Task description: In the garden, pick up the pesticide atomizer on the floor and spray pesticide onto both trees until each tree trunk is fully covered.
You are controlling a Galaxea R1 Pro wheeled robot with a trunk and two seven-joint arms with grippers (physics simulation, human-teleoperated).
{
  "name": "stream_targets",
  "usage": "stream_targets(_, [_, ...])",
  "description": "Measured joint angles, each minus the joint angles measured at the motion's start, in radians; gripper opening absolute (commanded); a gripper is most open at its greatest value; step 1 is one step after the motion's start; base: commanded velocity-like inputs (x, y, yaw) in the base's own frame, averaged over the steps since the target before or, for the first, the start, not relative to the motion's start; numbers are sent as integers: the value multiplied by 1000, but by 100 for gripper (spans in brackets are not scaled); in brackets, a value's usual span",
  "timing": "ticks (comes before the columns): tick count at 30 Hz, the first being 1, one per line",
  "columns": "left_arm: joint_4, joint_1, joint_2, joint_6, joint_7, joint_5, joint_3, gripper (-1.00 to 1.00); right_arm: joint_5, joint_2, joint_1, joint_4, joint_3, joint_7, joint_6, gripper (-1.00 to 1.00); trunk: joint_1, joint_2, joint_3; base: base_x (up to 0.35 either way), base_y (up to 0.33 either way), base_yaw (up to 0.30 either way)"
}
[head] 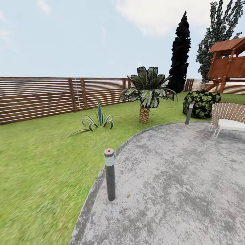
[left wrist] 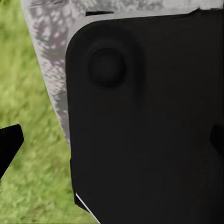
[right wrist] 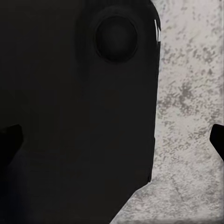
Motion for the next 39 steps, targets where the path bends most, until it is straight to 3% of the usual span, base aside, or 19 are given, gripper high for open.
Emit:
stream_targets(4, [-23,0,3,-22,3,-1,1,100,0,-3,0,-2,-1,0,-22,100,0,0,0,0,0,0])
stream_targets(5, [-89,1,4,-227,4,-1,0,100,-1,-3,0,-2,-2,0,-70,100,0,0,0,0,0,0])
stream_targets(6, [-185,-8,4,-251,4,-1,1,100,0,-4,0,-2,-2,0,-83,100,0,0,0,0,0,0])
stream_targets(11, [-275,-3,6,-275,4,-3,1,100,0,-3,0,-5,-1,0,-104,100,0,0,0,0,0,0])
stream_targets(15, [-302,-13,5,-278,4,-3,1,100,0,-3,0,-76,-1,0,-106,100,0,0,0,0,0,0])
stream_targets(21, [-349,-116,3,-283,4,-2,0,100,1,-8,0,-266,-1,0,-107,100,0,0,0,0,0,0])
stream_targets(27, [-355,-166,3,-412,4,0,1,100,-1,-9,0,-378,-1,4,-107,100,0,0,0,0,0,0])
stream_targets(30, [-356,-174,6,-459,4,7,2,100,-1,-8,0,-398,-1,4,-107,100,0,0,0,0,0,0])
stream_targets(39, [-347,-185,3,-476,4,44,2,100,5,-7,0,-406,0,4,-108,100,0,0,0,0,0,0])
